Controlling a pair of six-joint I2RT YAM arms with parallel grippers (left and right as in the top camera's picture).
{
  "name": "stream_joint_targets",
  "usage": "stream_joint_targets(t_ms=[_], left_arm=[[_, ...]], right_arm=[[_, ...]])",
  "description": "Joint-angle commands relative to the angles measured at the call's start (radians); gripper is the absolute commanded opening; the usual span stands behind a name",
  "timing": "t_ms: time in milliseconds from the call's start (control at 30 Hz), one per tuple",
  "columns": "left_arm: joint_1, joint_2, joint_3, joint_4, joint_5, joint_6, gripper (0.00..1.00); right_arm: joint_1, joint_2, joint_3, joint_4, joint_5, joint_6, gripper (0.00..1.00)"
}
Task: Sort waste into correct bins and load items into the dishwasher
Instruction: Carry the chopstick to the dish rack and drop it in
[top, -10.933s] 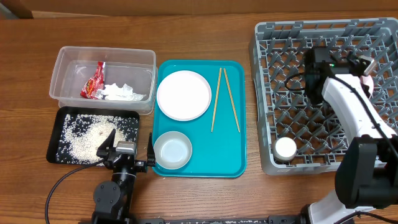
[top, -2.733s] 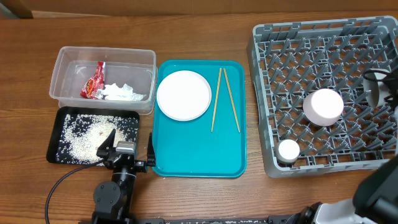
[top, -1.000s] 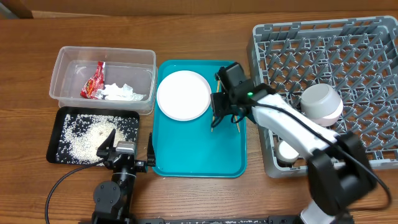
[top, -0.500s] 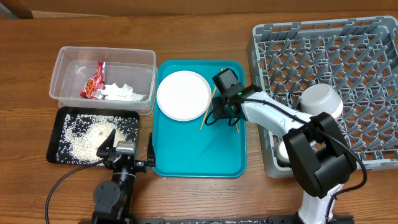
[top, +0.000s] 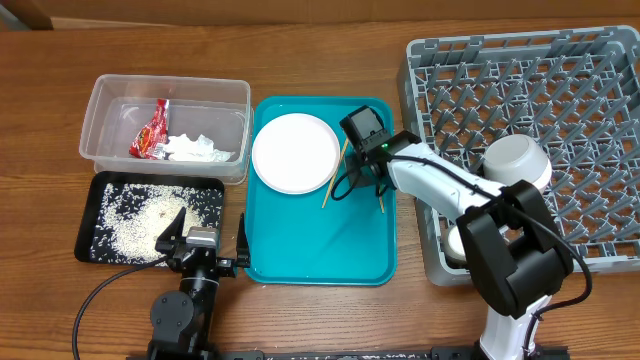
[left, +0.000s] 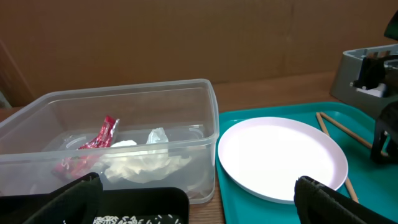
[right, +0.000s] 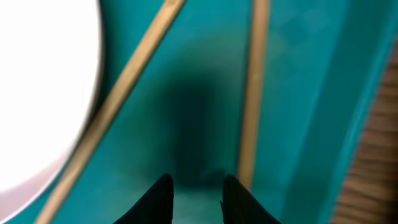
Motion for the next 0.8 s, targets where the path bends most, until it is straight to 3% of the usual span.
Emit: stream_joint_targets(t_ms=[0, 133, 200, 333, 767], left_arm=[[0.011, -0.009, -0.004, 0.003, 0.008, -0.013, 1.00], [0.011, -0.009, -0.004, 0.003, 0.008, -0.013, 1.00], [0.011, -0.009, -0.004, 0.003, 0.008, -0.013, 1.00], [0.011, -0.009, -0.004, 0.003, 0.008, -0.013, 1.00], [0.011, -0.009, -0.004, 0.003, 0.008, -0.013, 1.00]], right_arm=[[-0.030, -0.007, 0.021, 0.029, 0.086, -0.058, 0.32], [-0.037, 0.036, 0.019, 0.020, 0.039, -0.060, 0.31], [-0.037, 0.056, 0.019, 0.009, -0.005, -0.060, 0.18], [-0.024, 0.049, 0.027, -0.024, -0.037, -0.059, 0.04], [-0.070, -0.257, 0.189, -0.209, 0.008, 0.000, 0.04]])
